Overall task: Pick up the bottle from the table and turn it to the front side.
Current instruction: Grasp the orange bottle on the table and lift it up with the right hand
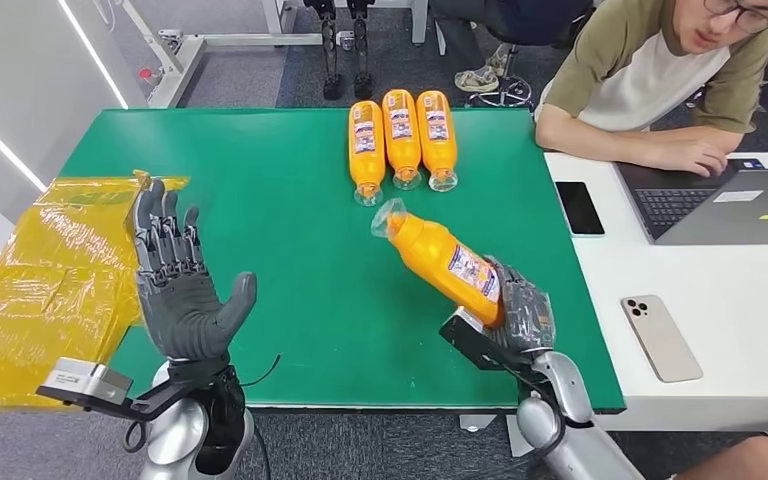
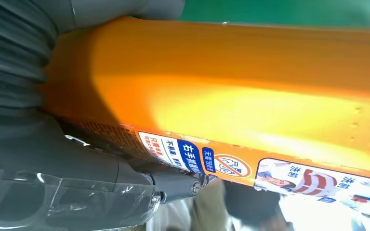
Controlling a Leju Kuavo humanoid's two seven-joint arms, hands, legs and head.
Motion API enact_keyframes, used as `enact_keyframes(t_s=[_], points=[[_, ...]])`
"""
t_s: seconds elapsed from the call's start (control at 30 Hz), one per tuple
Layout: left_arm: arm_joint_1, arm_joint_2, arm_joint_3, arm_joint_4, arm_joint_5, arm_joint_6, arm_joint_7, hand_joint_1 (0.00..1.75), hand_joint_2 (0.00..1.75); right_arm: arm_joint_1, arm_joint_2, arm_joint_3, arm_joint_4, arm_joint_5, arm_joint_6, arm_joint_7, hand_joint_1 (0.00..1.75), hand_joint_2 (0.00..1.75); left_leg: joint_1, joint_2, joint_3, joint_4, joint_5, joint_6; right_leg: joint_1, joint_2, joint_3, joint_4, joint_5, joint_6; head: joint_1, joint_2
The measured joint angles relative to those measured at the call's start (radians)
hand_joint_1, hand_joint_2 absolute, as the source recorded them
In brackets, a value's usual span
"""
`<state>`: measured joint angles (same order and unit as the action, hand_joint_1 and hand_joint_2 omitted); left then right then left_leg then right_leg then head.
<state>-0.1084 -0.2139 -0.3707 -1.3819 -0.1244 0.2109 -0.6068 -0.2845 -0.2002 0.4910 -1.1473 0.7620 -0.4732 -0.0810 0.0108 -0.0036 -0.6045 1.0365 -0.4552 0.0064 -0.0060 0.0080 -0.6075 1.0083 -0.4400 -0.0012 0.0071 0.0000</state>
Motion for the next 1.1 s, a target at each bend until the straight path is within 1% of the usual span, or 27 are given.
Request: enact_keyframes(t_s=[0.07,0.13,0.23,0.33,0.47,0.63,0.7,0.77,0.87,0.93,1.1], points=[[-0.006,-0.002,0.0,0.012,0.014,0.001,0.008,0.0,1.75,0.012,0.029,-0.001,-0.026,-0.079,-0.094,-0.096,1.75,1.75,0.0,0.0,0.0,0.0,0.0,0.0,0.0,0.0,-0.001,0.0,-0.001,0.0,0.0,0.0],[-0.015,-0.008,-0.004,0.033,0.029,-0.014,0.017,0.0,1.75,0.024,0.062,0.001,-0.046,-0.143,-0.161,-0.182,1.75,1.75,0.0,0.0,-0.001,0.0,0.0,0.0,0.0,0.0,-0.001,0.0,-0.001,-0.001,0.0,0.0],[-0.035,-0.02,-0.02,0.081,0.044,-0.054,0.027,0.0,1.75,0.042,0.116,0.005,-0.074,-0.191,-0.194,-0.28,1.75,1.75,0.0,0.001,-0.002,-0.001,0.0,-0.001,0.0,0.001,-0.002,0.001,-0.001,-0.001,0.0,0.0],[-0.047,-0.034,-0.039,0.12,0.053,-0.092,0.034,0.0,1.75,0.051,0.165,0.022,-0.098,-0.224,-0.196,-0.329,1.75,1.75,0.0,0.001,-0.002,-0.001,-0.001,-0.001,0.0,0.001,-0.003,0.001,-0.001,-0.001,0.0,0.0],[-0.052,-0.047,-0.057,0.134,0.051,-0.129,0.055,0.0,1.75,0.046,0.197,0.054,-0.119,-0.255,-0.196,-0.329,1.75,1.75,0.0,0.001,-0.003,-0.001,-0.001,-0.001,0.0,0.001,-0.003,0.001,-0.001,-0.001,0.0,0.0],[-0.054,-0.049,-0.062,0.141,0.051,-0.143,0.063,0.0,1.75,0.045,0.209,0.074,-0.131,-0.26,-0.196,-0.325,1.74,1.75,0.0,0.001,-0.003,0.0,-0.001,-0.001,0.0,0.001,-0.003,0.001,-0.001,-0.001,0.0,0.0],[-0.055,-0.049,-0.063,0.144,0.062,-0.169,0.064,0.0,1.75,0.044,0.211,0.084,-0.133,-0.267,-0.189,-0.322,1.73,1.75,0.0,0.001,-0.003,0.0,-0.001,-0.001,0.0,0.001,-0.003,0.001,-0.001,-0.001,0.0,0.0],[-0.057,-0.05,-0.07,0.148,0.086,-0.215,0.058,0.0,1.75,0.04,0.212,0.101,-0.133,-0.277,-0.157,-0.306,1.73,1.75,0.0,0.001,-0.003,0.0,-0.001,-0.001,0.0,0.001,-0.004,0.001,-0.001,-0.001,0.0,0.0],[-0.061,-0.049,-0.084,0.151,0.108,-0.263,0.046,0.0,1.75,0.03,0.213,0.135,-0.133,-0.269,-0.067,-0.265,1.73,1.75,0.0,0.001,-0.003,0.0,-0.001,-0.001,0.0,0.001,-0.004,0.001,-0.001,-0.001,0.0,0.0],[-0.063,-0.049,-0.093,0.151,0.11,-0.273,0.042,0.0,1.75,0.025,0.213,0.155,-0.133,-0.254,-0.019,-0.239,1.74,1.75,0.0,0.001,-0.003,0.0,-0.001,-0.001,0.0,0.0,-0.004,0.001,-0.001,-0.001,0.0,0.0],[-0.065,-0.049,-0.103,0.151,0.109,-0.288,0.04,0.0,1.75,0.017,0.213,0.184,-0.136,-0.211,0.045,-0.197,1.75,1.75,0.0,0.0,-0.004,0.0,-0.001,-0.001,0.0,0.0,-0.004,0.001,-0.001,-0.001,0.0,0.0]])
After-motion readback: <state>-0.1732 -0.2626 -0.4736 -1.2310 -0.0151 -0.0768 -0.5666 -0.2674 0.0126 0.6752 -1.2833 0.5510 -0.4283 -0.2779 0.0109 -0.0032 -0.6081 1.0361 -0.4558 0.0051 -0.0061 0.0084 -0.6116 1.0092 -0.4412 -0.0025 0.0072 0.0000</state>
